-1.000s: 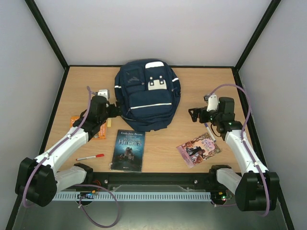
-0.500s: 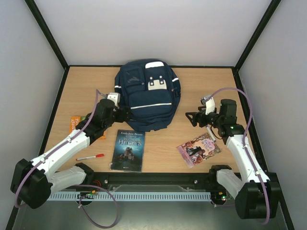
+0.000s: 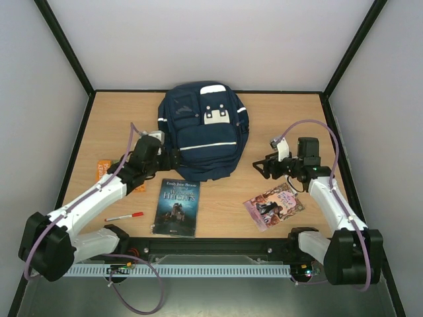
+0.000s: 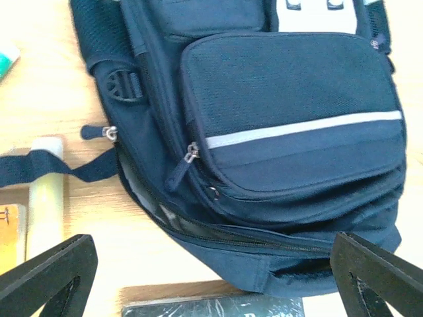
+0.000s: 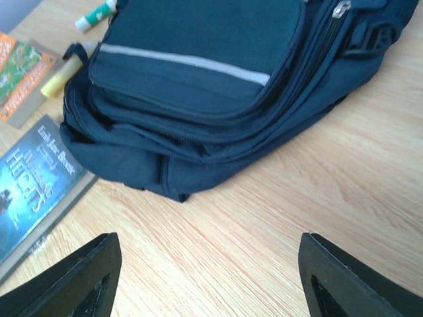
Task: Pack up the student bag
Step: Move the student bag to the center of the board.
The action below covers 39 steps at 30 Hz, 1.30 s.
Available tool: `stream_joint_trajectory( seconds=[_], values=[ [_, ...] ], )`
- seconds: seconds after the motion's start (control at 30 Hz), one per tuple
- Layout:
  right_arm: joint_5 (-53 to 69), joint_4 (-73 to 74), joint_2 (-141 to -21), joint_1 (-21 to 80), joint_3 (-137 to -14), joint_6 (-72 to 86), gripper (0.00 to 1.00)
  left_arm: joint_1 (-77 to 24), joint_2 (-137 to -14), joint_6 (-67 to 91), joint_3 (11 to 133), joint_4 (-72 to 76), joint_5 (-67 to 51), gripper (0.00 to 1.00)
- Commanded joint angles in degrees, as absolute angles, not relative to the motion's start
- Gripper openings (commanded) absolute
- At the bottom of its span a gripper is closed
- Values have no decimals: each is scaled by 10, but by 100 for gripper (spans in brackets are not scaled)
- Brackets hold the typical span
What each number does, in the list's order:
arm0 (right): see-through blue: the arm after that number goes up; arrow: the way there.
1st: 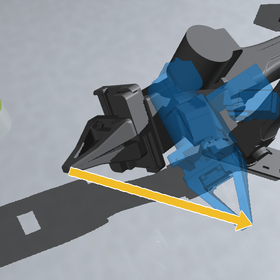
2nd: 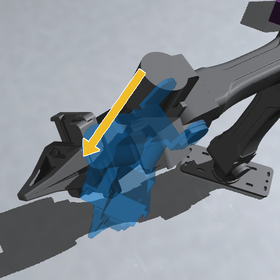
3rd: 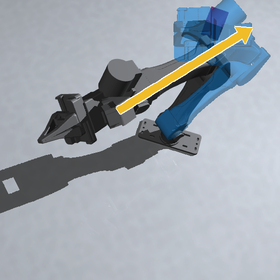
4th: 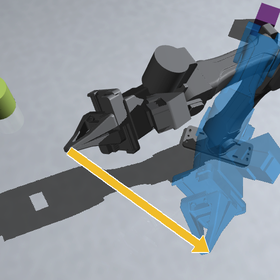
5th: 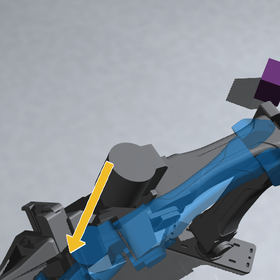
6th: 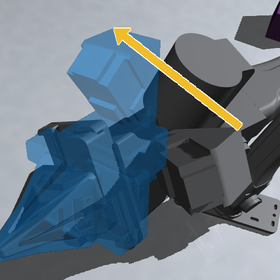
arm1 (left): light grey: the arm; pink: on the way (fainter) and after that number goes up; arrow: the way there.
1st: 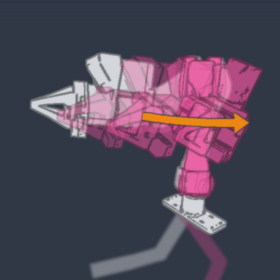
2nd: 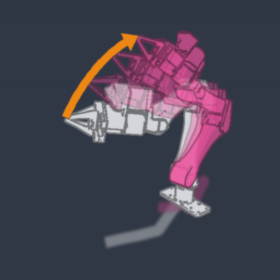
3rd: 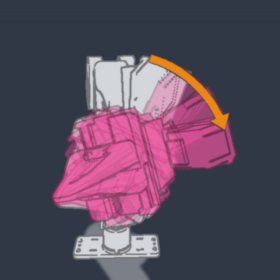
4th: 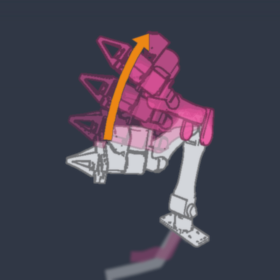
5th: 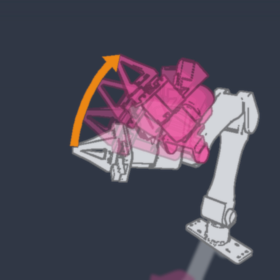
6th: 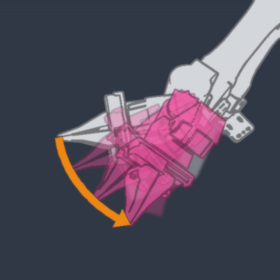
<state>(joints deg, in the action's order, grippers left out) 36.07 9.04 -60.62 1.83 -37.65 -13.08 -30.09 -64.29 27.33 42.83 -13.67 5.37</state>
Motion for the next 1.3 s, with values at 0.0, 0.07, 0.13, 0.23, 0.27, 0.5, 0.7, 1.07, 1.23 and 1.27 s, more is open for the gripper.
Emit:
stream_joint_trajectory(
  seconds=[0.0,0.07,0.13,0.23,0.27,0.5,0.7,1.07,1.23,1.27],
  values=[
    [395,146,-643,16,-398,-168,72,-259,-677,332,440,-131,61,99],
    [401,156,-649,16,-402,-174,70,-231,-708,350,463,-124,73,100],
    [407,156,-647,16,-400,-175,70,-210,-755,356,504,-122,79,100],
    [422,153,-645,17,-395,-175,70,-186,-820,354,562,-113,63,100],
    [424,152,-647,17,-395,-173,70,-179,-845,351,582,-113,54,100],
    [406,165,-684,57,-411,-175,68,-124,-1014,346,719,-122,7,99],
    [398,171,-680,80,-409,-190,69,-100,-1142,328,851,-130,-21,99],
    [410,190,-707,80,-417,-200,69,-147,-1327,283,1033,-135,-149,99],
    [410,191,-705,81,-417,-201,69,-220,-1347,231,1076,-147,-142,97],
    [410,192,-705,80,-417,-201,69,-233,-1347,225,1079,-150,-137,97]
  ],
)
